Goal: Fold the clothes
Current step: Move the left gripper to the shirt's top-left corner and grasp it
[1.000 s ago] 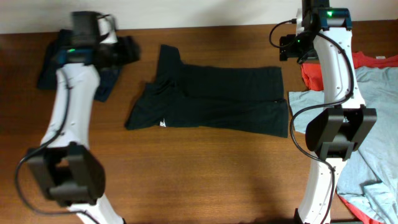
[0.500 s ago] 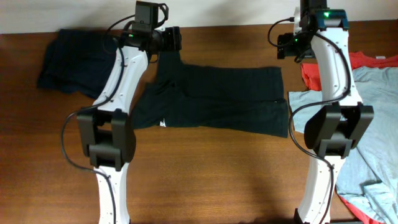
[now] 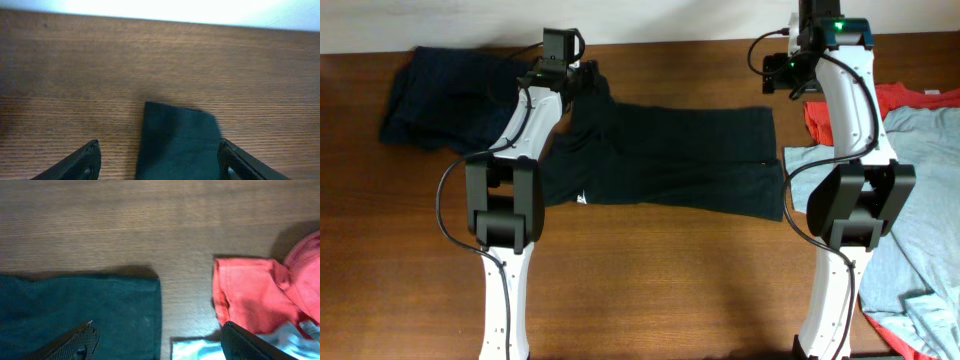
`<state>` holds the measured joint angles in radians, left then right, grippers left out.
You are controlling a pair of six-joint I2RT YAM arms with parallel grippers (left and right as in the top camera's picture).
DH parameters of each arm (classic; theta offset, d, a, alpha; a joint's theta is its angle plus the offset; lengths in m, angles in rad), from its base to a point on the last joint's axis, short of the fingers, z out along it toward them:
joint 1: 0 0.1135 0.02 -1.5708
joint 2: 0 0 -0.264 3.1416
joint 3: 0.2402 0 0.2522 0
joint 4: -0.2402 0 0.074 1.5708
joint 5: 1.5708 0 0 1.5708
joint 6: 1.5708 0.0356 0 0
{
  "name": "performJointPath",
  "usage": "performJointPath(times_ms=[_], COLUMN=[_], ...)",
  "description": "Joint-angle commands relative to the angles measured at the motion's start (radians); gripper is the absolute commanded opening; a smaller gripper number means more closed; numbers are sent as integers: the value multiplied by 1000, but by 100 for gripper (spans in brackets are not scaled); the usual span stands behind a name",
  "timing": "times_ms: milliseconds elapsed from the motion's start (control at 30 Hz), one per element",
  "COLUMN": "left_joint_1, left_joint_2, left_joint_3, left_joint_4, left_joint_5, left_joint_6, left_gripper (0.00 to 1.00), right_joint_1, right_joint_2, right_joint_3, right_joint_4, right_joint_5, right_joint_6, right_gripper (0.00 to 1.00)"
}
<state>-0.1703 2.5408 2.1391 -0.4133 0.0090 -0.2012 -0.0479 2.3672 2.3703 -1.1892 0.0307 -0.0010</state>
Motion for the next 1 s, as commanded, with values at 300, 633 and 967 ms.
performJointPath(times_ms=[300,633,967], left_joint_1=[3,3,3], left_joint_2=[55,91,96], left_joint_3=[19,19,19], left_joint_4=[24,35,43], left_joint_5=[13,13,13], left_joint_6=[16,16,16], left_gripper=[74,48,48], right_joint_1=[3,3,3], right_joint_2=[151,175,177], right_joint_3=[6,6,-34], right_joint_4=[46,53,87], right_joint_5=[-53,-45,-46], right_joint_6=[-28,-28,-28], right_gripper=[80,65,65])
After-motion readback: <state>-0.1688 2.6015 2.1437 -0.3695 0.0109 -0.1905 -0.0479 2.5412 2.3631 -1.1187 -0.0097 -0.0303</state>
